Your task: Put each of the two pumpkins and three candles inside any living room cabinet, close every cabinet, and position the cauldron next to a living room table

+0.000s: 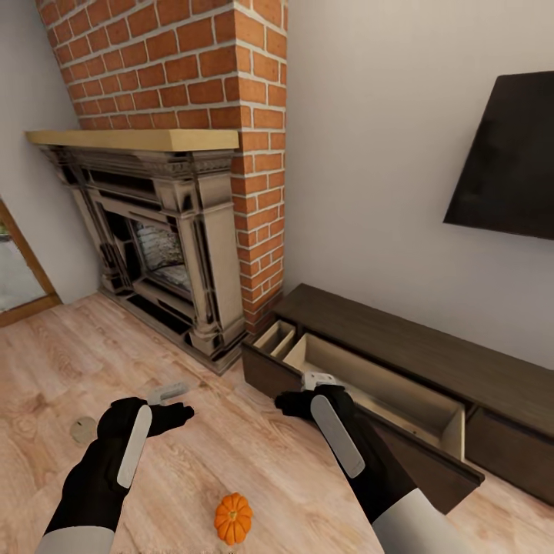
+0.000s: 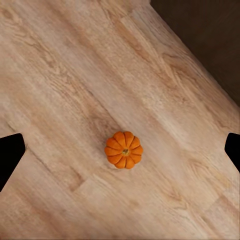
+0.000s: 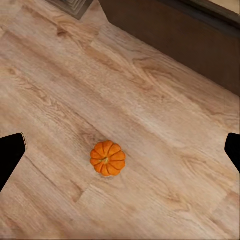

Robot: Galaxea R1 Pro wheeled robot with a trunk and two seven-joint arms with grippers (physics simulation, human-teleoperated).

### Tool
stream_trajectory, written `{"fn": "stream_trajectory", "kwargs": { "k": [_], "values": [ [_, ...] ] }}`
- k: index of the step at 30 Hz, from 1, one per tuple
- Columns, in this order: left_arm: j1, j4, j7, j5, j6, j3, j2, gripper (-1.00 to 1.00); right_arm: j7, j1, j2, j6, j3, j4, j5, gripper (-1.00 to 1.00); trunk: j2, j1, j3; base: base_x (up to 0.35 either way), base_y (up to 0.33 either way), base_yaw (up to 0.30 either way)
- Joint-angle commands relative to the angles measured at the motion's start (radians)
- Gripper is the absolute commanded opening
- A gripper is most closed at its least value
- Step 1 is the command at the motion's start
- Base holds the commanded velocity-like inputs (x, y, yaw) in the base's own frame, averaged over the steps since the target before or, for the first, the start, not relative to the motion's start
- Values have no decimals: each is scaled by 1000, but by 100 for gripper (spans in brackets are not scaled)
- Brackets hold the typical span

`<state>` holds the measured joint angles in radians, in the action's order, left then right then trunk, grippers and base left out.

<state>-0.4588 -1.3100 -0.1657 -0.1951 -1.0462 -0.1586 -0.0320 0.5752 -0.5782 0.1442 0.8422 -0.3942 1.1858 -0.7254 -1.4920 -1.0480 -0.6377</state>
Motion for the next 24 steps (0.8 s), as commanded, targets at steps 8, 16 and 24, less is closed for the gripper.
{"fn": "stream_trajectory", "kwargs": {
  "k": [8, 16, 24],
  "values": [
    [0, 0, 0, -1, 0, 1, 0, 100, 0, 1, 0, 0, 0, 0, 0, 100, 0, 0, 2, 0, 0, 281],
    [0, 0, 1, 0, 0, 1, 0, 100, 0, 0, 0, 0, 0, 0, 0, 100, 0, 0, 2, -145, 0, 282],
    [0, 0, 2, -1, 0, 1, 0, 100, 0, 1, 1, 0, 0, 0, 0, 100, 0, 0, 2, -147, 59, 283]
  ]
}}
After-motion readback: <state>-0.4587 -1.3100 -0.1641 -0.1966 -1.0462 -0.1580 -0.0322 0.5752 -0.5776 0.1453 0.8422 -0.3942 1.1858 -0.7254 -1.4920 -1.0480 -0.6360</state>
